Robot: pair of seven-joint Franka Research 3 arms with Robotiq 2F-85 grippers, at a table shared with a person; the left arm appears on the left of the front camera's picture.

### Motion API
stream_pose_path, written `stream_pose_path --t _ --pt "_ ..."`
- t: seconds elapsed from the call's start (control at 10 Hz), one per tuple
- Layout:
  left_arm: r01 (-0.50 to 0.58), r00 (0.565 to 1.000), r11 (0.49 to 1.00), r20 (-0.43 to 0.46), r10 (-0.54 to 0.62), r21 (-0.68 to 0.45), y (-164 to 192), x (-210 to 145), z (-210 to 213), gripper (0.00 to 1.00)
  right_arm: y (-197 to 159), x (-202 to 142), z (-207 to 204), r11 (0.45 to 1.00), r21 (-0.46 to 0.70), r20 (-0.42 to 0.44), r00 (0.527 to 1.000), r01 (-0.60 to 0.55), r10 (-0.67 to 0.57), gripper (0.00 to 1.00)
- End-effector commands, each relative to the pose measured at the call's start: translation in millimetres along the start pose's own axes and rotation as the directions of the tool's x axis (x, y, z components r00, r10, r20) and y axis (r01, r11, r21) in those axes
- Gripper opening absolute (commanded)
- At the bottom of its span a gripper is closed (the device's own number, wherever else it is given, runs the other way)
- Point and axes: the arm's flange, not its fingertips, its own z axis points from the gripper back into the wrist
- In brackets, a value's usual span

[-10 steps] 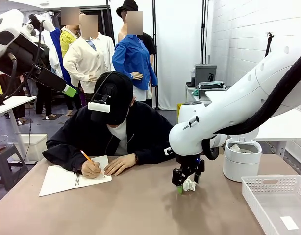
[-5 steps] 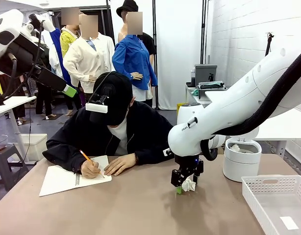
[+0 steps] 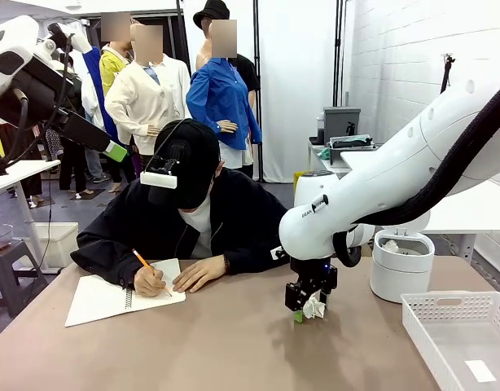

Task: Sort the paper based on its condition.
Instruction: If a person hands you a paper, place it in the Organizing basket , and if it's crumpled, put it in the Trash can.

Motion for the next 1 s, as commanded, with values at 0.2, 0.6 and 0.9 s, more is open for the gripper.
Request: stream_pose_path --t 0.2,0.6,0.9 --pt "-0.003 1.0 1.0 0.006 0.003 -0.003 1.5 -0.7 0.1 1.0 -0.3 -0.1 -0.6 1.0 0.0 -0.001 1.0 0.005 -0.005 0.66" --pt "-0.003 1.0 1.0 0.006 0.003 -0.003 1.5 -0.7 0.1 1.0 -0.7 -2.0 6.5 1.0 -0.009 0.001 1.0 -0.007 0.007 0.66" --pt "-0.003 1.0 1.0 0.006 0.003 -0.003 1.5 -0.7 0.1 1.0 -3.3 -1.2 5.2 0.999 0.035 0.0 0.999 -0.034 0.034 0.52"
